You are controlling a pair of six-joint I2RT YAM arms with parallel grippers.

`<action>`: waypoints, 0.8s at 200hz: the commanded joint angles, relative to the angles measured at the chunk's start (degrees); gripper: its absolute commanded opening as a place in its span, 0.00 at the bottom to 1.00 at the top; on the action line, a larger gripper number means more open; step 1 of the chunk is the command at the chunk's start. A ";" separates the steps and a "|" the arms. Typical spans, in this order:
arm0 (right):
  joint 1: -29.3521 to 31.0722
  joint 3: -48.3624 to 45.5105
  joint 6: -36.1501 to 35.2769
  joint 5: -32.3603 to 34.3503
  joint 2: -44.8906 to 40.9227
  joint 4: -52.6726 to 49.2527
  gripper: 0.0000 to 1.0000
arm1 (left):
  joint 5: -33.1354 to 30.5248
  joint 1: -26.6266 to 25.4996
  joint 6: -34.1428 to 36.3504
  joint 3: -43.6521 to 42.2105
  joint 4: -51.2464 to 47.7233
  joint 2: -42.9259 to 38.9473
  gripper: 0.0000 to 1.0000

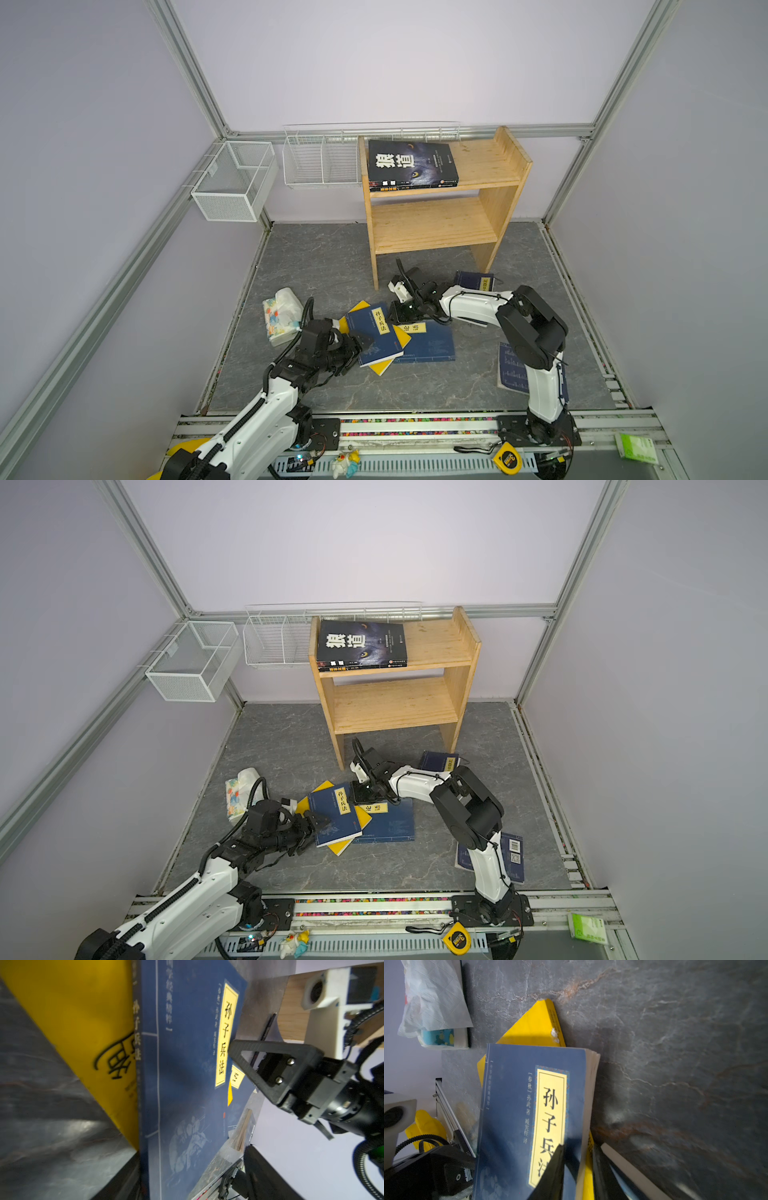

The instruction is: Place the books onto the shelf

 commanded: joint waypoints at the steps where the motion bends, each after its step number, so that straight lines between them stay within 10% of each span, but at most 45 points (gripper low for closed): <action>1: 0.97 -0.46 -0.92 -0.24 2.64 -2.95 0.26 | 2.55 -0.20 -4.65 -0.27 9.78 0.61 0.71; 36: 1.00 -0.54 -1.00 -0.56 2.86 -2.85 0.26 | 3.71 -0.23 -5.78 1.08 11.88 1.86 0.66; 137: -0.74 0.65 -2.53 -1.87 -0.39 -2.91 0.29 | 1.65 -0.15 0.22 5.05 11.52 10.73 0.01; 160: -2.45 -0.10 -2.85 -2.69 -4.54 -2.03 0.38 | 1.73 -0.22 6.75 10.90 3.02 7.01 0.00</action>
